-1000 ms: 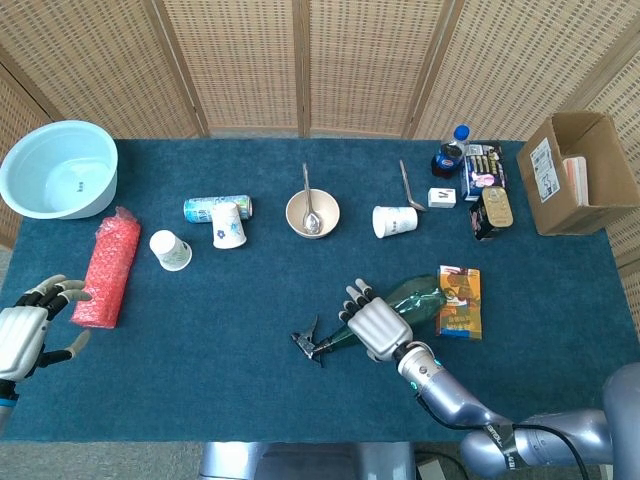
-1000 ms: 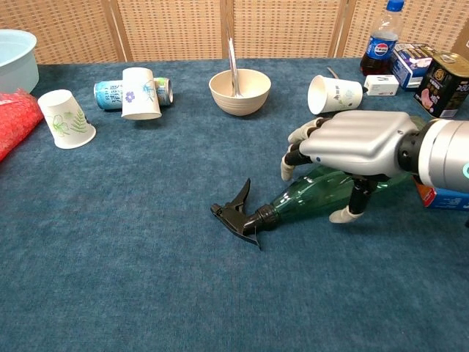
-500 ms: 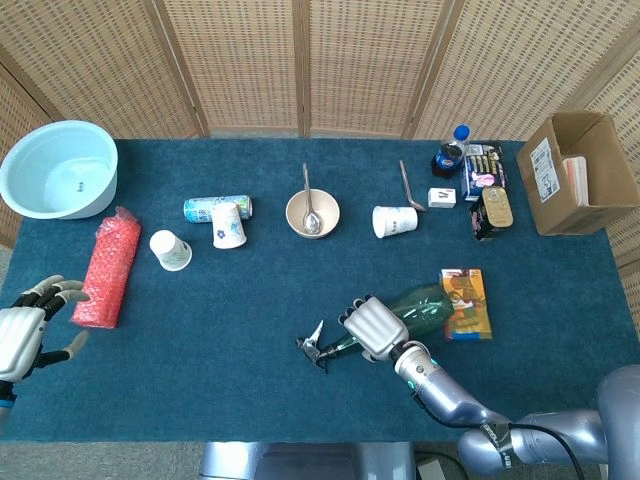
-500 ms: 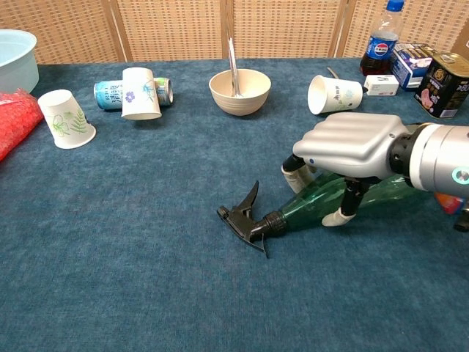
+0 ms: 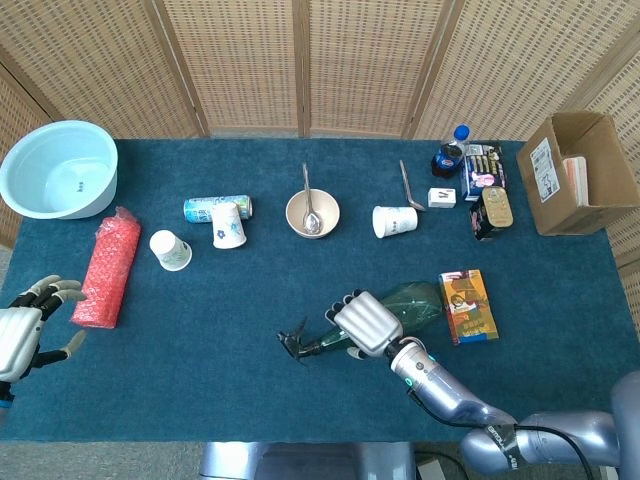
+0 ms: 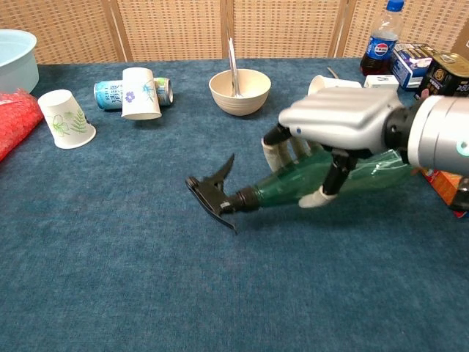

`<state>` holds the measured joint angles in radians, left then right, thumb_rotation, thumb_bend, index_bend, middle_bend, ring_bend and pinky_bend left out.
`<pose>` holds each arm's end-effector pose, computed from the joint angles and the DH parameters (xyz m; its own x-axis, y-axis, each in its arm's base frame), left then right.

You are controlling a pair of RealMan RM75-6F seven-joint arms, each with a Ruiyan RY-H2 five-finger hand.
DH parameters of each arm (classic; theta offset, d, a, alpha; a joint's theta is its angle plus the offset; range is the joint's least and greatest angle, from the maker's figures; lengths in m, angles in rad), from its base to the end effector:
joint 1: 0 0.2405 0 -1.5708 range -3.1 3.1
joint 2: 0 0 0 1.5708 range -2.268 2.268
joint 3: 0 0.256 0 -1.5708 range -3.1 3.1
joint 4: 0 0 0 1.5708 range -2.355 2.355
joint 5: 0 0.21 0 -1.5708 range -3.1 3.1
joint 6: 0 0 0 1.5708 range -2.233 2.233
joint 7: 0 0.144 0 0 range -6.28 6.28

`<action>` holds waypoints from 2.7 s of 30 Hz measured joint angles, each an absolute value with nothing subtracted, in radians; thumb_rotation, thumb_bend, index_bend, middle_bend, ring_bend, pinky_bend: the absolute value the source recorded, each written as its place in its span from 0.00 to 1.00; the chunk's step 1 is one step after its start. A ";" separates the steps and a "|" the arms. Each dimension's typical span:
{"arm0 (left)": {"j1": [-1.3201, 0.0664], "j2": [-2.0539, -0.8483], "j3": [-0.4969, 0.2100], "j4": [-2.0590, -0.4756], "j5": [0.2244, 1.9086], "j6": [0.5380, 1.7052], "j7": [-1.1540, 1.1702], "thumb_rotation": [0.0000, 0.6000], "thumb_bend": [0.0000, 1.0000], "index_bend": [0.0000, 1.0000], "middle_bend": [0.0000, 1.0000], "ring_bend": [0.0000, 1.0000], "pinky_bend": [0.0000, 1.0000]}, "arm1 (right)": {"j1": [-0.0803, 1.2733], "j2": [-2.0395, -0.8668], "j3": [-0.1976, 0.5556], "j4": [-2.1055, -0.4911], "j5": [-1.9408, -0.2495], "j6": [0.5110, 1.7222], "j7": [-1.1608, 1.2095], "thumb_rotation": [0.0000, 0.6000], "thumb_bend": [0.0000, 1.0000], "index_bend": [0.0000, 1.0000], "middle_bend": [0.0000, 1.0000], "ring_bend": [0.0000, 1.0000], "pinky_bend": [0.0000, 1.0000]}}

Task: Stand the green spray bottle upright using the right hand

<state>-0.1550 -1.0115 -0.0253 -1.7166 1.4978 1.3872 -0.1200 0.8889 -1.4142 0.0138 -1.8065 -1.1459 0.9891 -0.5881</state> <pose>-0.2929 0.1947 0.1672 0.2925 0.1041 0.9506 0.9559 -0.0607 -0.2875 -0.0877 -0.2884 -0.0102 0.6582 -0.1963 0.7268 -0.6317 -0.6692 0.3913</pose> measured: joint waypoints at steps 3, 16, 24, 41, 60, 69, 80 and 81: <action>-0.154 -1.012 -0.027 -1.716 1.498 1.392 -0.123 1.00 0.37 0.33 0.27 0.17 0.26 | 0.881 -1.396 0.046 -1.830 -1.163 0.993 -0.499 1.00 0.27 0.62 0.56 0.43 0.55; -0.153 -1.014 -0.031 -1.726 1.495 1.396 -0.113 1.00 0.37 0.33 0.27 0.17 0.26 | 0.819 -1.289 0.265 -1.875 -1.173 0.984 0.206 1.00 0.26 0.61 0.56 0.43 0.55; -0.154 -1.006 -0.029 -1.741 1.494 1.393 -0.097 1.00 0.37 0.33 0.27 0.17 0.26 | 0.777 -1.279 0.359 -1.839 -1.136 0.923 0.584 1.00 0.26 0.62 0.56 0.43 0.55; -0.146 -0.967 -0.031 -1.785 1.488 1.404 -0.065 1.00 0.37 0.32 0.27 0.17 0.26 | 0.728 -1.456 0.376 -1.550 -1.269 0.947 0.878 1.00 0.25 0.61 0.56 0.43 0.55; -0.141 -0.943 -0.028 -1.832 1.504 1.418 -0.029 1.00 0.37 0.32 0.27 0.16 0.26 | 0.694 -1.675 0.339 -1.211 -1.357 1.127 0.988 1.00 0.24 0.61 0.56 0.41 0.51; -0.141 -0.941 -0.028 -1.842 1.508 1.418 -0.020 1.00 0.37 0.32 0.27 0.16 0.26 | 0.688 -1.744 0.315 -1.041 -1.402 1.185 1.055 1.00 0.23 0.61 0.56 0.40 0.50; -0.147 -0.944 -0.029 -1.845 1.514 1.412 -0.016 1.00 0.37 0.32 0.27 0.16 0.26 | 0.644 -1.724 0.281 -1.043 -1.443 1.257 1.091 1.00 0.22 0.59 0.54 0.39 0.47; -0.147 -0.945 -0.029 -1.844 1.514 1.411 -0.017 1.00 0.37 0.32 0.27 0.16 0.26 | 0.640 -1.719 0.277 -1.048 -1.447 1.260 1.090 1.00 0.22 0.58 0.54 0.38 0.47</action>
